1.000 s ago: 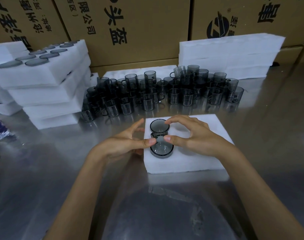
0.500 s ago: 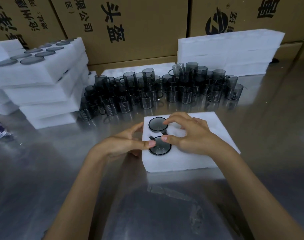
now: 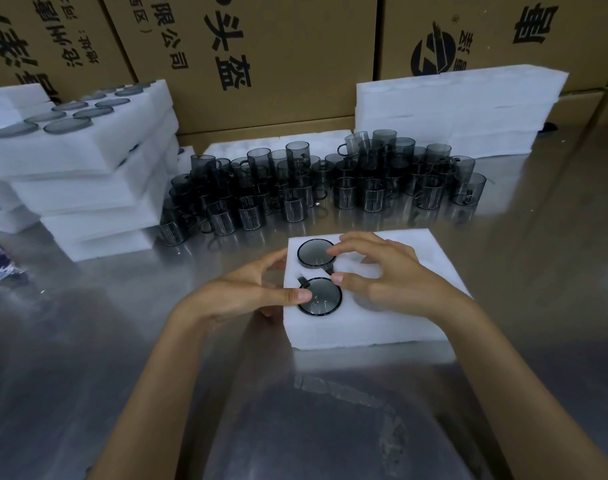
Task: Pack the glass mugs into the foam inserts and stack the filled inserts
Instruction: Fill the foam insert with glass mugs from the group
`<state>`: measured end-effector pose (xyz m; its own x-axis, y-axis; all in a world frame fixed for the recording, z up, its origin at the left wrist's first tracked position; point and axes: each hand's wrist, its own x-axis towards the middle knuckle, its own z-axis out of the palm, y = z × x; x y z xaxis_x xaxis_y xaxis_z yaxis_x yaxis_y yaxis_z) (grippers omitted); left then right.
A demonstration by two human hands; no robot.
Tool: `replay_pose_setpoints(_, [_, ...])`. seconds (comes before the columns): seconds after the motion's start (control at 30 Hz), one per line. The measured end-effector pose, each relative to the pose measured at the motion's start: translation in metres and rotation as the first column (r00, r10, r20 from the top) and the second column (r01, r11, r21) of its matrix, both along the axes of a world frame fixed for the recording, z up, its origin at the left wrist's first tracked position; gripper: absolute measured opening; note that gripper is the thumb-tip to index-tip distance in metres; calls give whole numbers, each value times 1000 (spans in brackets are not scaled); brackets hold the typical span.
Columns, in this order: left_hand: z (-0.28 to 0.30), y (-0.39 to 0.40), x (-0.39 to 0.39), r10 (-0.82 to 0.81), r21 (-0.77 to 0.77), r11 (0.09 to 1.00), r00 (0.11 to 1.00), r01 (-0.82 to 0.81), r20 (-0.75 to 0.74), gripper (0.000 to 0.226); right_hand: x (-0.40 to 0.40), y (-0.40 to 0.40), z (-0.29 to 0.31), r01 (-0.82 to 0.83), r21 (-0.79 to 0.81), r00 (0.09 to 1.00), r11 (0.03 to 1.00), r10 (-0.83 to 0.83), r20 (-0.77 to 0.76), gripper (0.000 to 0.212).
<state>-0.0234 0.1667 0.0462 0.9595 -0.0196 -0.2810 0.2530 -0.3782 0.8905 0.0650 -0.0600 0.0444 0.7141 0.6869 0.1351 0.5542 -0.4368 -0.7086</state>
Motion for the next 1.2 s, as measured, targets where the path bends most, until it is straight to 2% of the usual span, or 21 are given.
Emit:
replay_pose_setpoints(0.17, [0, 2, -2, -23, -24, 999, 999, 23, -37, 92, 2, 2, 0, 22, 6, 1000, 1000, -22, -14, 32])
replay_pose_setpoints(0.5, [-9, 5, 1, 41, -46, 998, 999, -40, 26, 96, 2, 9, -6, 64, -33, 996, 997, -63, 56, 23])
replay_pose_setpoints(0.6, [-20, 13, 2, 85, -101, 992, 992, -76, 91, 81, 2, 7, -1, 90, 39, 995, 995, -88, -55, 25])
replay_pose_setpoints(0.67, [-31, 20, 8, 282, -146, 955, 942, -258, 181, 68, 2, 3, 5, 128, 131, 969, 983, -96, -228, 27])
replay_pose_setpoints(0.73, [-42, 32, 16, 449, 23, 871, 815, -490, 367, 57, 4, -1, 8, 199, 258, 918, 945, -88, -386, 21])
replay_pose_setpoints(0.8, [-50, 44, 24, 480, 173, 738, 688, -652, 545, 61, 8, -3, 9, 274, 359, 881, 892, -83, -466, 14])
replay_pose_setpoints(0.83, [-53, 51, 27, 490, 193, 701, 660, -686, 569, 67, 8, -4, 9, 294, 381, 873, 877, -84, -481, 13])
replay_pose_setpoints(1.03, [-58, 83, 56, 540, 272, 648, 681, -711, 494, 82, 10, 0, 6, 297, 364, 858, 883, -79, -507, 9])
replay_pose_setpoints(1.1, [-57, 86, 66, 560, 306, 600, 661, -740, 501, 80, 11, -1, 5, 290, 360, 858, 887, -74, -508, 10])
replay_pose_setpoints(1.2, [-55, 86, 78, 496, 493, 490, 695, -719, 521, 73, 12, -1, 5, 283, 354, 858, 891, -70, -510, 11])
